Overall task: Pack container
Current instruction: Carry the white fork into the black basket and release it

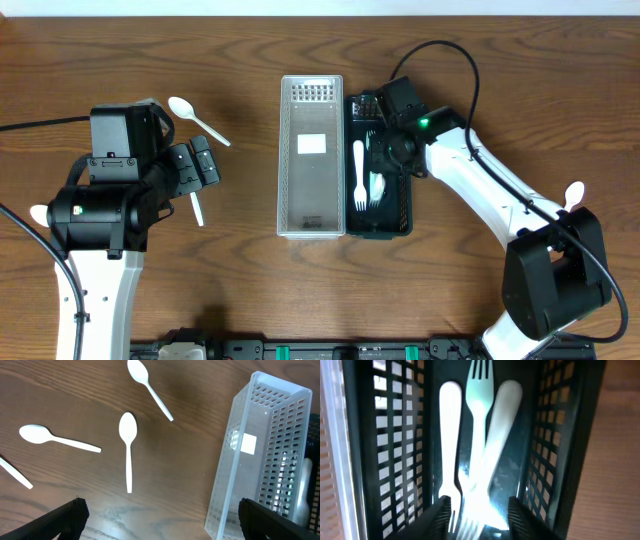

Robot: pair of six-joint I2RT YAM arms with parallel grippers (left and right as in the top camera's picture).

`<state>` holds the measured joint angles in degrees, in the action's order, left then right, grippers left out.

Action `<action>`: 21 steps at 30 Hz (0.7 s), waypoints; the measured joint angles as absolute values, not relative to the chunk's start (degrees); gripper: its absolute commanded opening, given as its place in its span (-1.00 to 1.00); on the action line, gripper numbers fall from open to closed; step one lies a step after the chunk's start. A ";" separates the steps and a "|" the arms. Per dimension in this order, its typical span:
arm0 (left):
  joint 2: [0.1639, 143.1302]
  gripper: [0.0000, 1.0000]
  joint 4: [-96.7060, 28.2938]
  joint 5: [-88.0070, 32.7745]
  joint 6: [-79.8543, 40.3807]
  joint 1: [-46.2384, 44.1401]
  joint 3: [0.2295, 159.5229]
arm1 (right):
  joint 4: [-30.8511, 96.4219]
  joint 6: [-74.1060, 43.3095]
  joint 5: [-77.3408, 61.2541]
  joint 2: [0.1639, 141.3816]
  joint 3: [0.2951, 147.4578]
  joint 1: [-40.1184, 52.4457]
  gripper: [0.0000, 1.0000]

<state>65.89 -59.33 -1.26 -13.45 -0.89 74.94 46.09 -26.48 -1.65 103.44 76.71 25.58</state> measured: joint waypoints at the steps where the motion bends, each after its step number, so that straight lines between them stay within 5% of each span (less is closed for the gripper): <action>1: 65.89 0.96 -59.33 -1.26 -13.45 -0.89 74.94 | 46.24 -26.44 -1.67 103.44 76.73 25.58 -0.12; 8: 65.89 0.96 -59.33 -1.26 -13.45 -0.89 74.94 | 52.86 -27.55 0.40 102.63 80.09 23.14 -0.02; 17: 65.89 0.96 -59.33 -1.28 -13.45 -0.89 74.94 | 62.78 -33.01 7.29 92.36 83.20 2.35 0.92; 21: 65.89 0.96 -59.33 -1.26 -13.45 -0.89 74.94 | 63.66 -31.00 8.40 91.92 83.00 -8.58 0.99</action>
